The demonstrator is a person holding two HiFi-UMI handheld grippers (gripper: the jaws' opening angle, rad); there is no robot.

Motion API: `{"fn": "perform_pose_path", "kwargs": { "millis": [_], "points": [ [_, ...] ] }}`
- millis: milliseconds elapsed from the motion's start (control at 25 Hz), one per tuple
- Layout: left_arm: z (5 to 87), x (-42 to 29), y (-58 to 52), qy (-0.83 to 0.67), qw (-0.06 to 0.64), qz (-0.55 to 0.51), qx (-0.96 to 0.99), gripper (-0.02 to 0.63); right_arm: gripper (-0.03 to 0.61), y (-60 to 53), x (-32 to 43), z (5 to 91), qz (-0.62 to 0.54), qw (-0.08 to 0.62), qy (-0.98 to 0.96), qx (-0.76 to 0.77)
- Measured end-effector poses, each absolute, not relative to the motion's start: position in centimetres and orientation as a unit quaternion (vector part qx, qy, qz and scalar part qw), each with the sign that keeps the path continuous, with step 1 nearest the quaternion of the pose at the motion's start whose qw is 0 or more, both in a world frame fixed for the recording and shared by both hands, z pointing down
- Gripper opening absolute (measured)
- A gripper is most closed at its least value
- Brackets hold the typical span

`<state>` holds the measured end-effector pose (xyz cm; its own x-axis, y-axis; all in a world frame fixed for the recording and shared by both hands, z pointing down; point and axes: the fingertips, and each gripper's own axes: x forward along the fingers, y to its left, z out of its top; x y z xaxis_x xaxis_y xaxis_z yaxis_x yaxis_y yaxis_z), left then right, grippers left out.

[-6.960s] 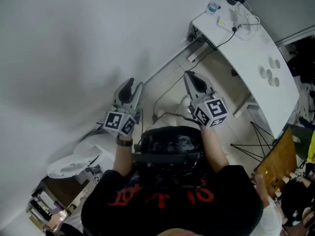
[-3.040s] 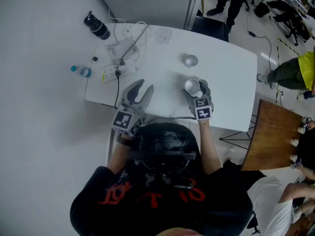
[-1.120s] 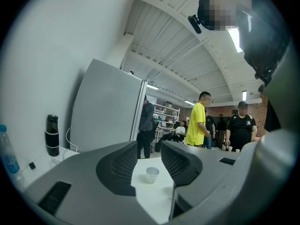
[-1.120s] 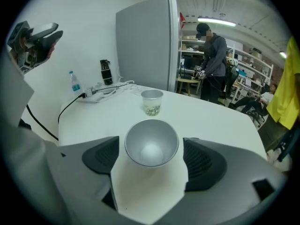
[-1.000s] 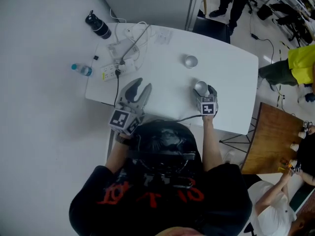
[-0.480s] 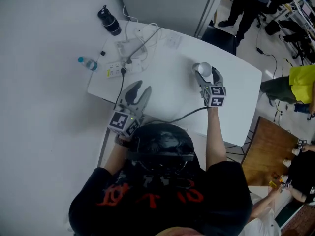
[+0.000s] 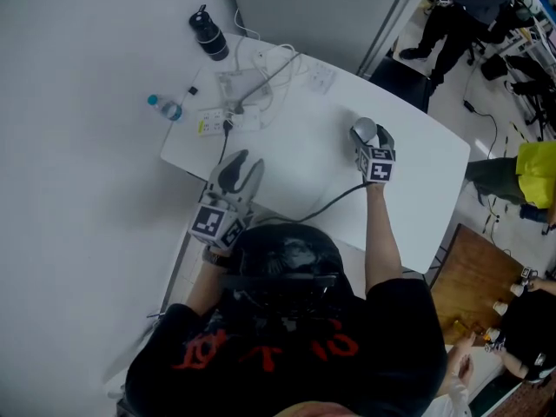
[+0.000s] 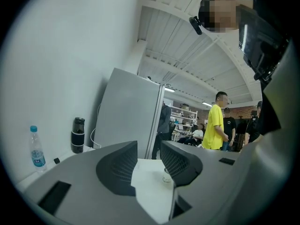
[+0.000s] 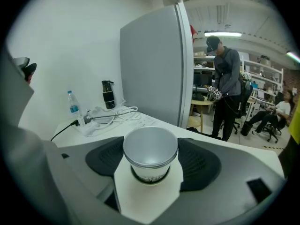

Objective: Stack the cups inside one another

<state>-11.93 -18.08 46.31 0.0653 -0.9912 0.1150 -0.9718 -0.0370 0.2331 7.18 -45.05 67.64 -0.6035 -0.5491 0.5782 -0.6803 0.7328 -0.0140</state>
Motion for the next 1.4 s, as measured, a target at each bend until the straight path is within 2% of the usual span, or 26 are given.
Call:
{"fn": "perform_pose_path", "kwargs": {
  "millis": [240,320,440,480,520,840,920,1120,1160,1400],
  "points": [
    [46.7,-11.9,-18.2,-0.683,0.133,-0.033,0.718,0.163,0.377,-44.7,7.5,71.5,0.145,0.314,-0.879,0.329],
    [46.8,-11.8,-18.1,-0.682,0.134,-0.030,0.718,0.163,0.411,-44.2,7.4,73.0,0.154,0.333,-0.875,0.315],
    [47.1,-11.8,-18.2,-0.682,0.137,-0.025,0.718,0.163,0.414,-44.0,7.4,75.1,0.152,0.355,-0.866,0.316],
    [47.3,-11.8,-18.2,-0.681,0.139,-0.024,0.719,0.163,0.414,-44.1,7.5,75.3,0.149,0.353,-0.865,0.323],
    [47.4,-11.8,-18.2,-0.680,0.140,-0.022,0.719,0.163,0.378,-44.1,7.6,75.3,0.147,0.349,-0.865,0.330],
    [47.7,-11.3,-19.9,-0.653,0.143,-0.028,0.743,0.163,0.381,-38.0,8.6,74.5,0.153,0.337,-0.868,0.332],
    [47.7,-10.7,-20.6,-0.638,0.146,-0.027,0.755,0.163,0.433,-36.3,8.8,73.7,0.161,0.318,-0.875,0.327],
    [46.8,-9.1,-21.6,-0.611,0.143,-0.035,0.778,0.163,0.431,-32.1,9.9,64.1,0.184,0.183,-0.901,0.349],
    [46.8,-8.6,-21.9,-0.603,0.143,-0.035,0.784,0.163,0.413,-31.1,10.6,61.8,0.175,0.160,-0.903,0.358],
    [45.5,-4.5,-23.6,-0.547,0.130,-0.028,0.826,0.163,0.061,-28.1,14.4,51.5,0.110,0.090,-0.898,0.416]
  ]
}}
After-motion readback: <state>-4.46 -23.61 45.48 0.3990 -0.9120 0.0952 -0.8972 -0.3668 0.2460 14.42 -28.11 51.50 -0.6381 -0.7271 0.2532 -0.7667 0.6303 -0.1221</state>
